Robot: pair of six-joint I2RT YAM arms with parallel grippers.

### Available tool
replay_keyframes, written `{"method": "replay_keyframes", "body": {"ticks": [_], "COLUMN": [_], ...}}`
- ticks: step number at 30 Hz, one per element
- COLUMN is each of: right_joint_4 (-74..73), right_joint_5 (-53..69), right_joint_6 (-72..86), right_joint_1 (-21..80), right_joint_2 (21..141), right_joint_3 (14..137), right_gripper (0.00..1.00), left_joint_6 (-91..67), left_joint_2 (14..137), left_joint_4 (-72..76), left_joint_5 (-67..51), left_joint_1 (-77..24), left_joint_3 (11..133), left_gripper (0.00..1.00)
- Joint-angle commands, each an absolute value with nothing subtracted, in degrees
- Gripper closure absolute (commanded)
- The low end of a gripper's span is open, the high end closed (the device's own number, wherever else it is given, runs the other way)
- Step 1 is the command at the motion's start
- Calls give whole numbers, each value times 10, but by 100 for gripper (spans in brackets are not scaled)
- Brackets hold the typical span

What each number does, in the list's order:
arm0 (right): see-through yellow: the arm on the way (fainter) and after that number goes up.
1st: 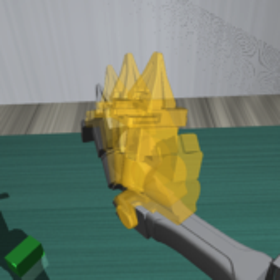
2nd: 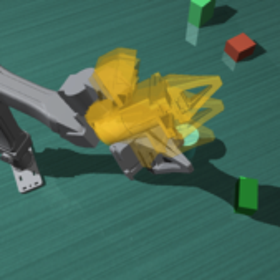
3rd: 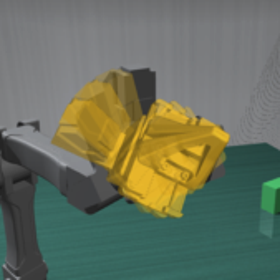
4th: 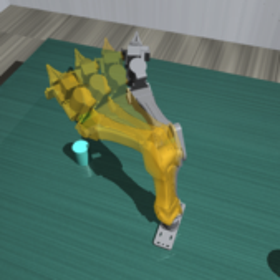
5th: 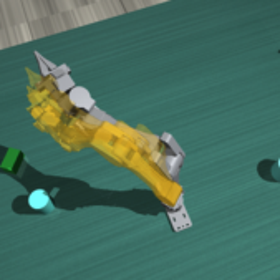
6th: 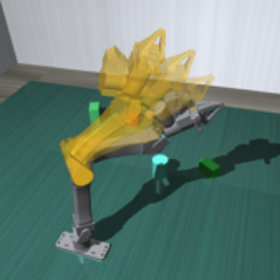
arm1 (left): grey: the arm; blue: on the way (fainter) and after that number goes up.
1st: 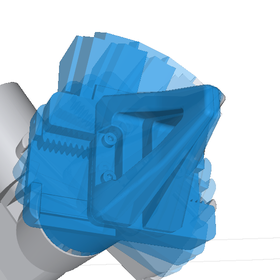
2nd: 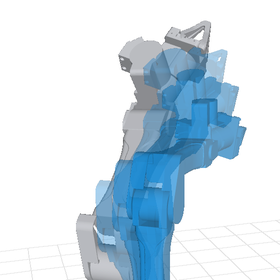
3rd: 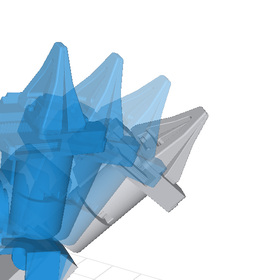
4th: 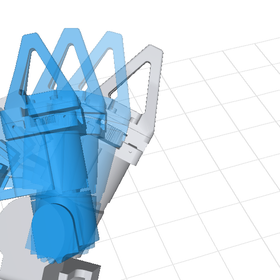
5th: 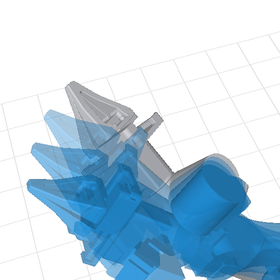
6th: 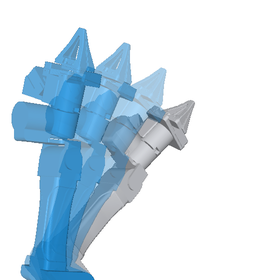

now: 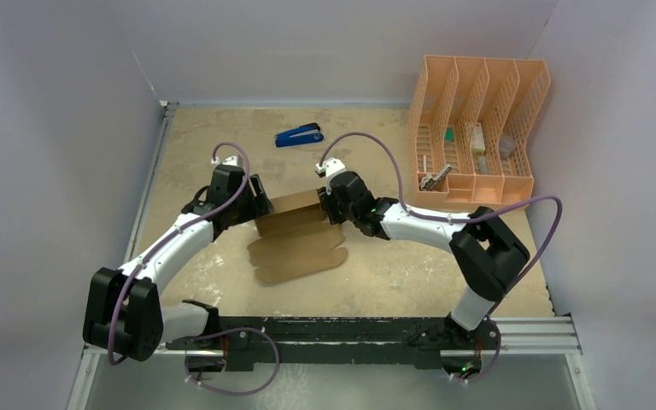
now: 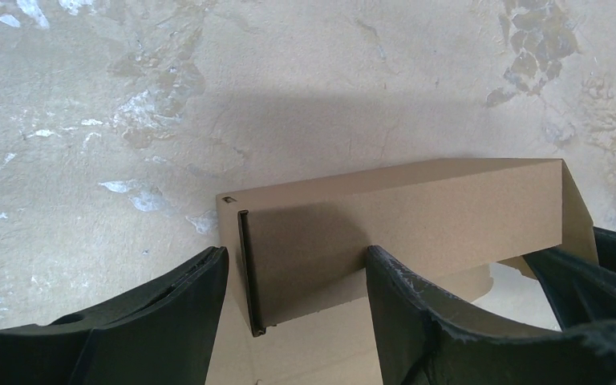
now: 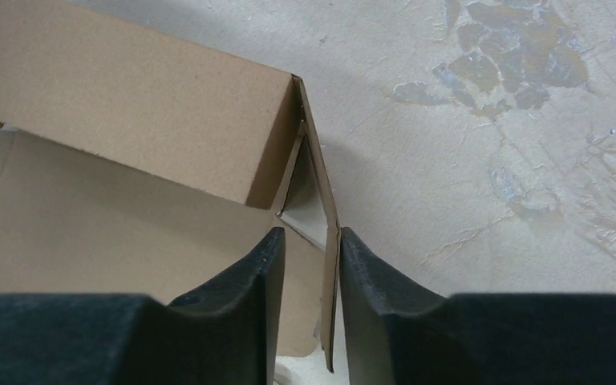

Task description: Fold the paper box

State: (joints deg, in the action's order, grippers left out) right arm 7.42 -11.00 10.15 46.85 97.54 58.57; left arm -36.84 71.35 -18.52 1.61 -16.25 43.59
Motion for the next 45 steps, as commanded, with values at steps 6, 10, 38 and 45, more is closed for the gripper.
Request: {"method": "replay_keyframes", "body": {"ticks": [6, 10, 38, 45], "right_joint_4": [94, 109, 145, 80], "right_joint_5": [-12, 66, 300, 308], "right_joint_6": [73, 61, 39, -31], "right_joint_1": [443, 419, 380, 341], "right_joint_2": [903, 880, 942, 872], "right_joint_3": [557, 534, 564, 555], "right_gripper": [59, 57, 50, 42], "left_joint_6": [-346, -345, -340, -335], "left_joint_2": [707, 709, 718, 721], "left_joint_4": [-209, -209, -199, -201], "left_joint_5": [59, 58, 34, 37], "left_joint_1": [-163, -164, -163, -163], "left_joint_3": [429, 431, 434, 436], "left_gripper": [37, 37, 38, 38]}}
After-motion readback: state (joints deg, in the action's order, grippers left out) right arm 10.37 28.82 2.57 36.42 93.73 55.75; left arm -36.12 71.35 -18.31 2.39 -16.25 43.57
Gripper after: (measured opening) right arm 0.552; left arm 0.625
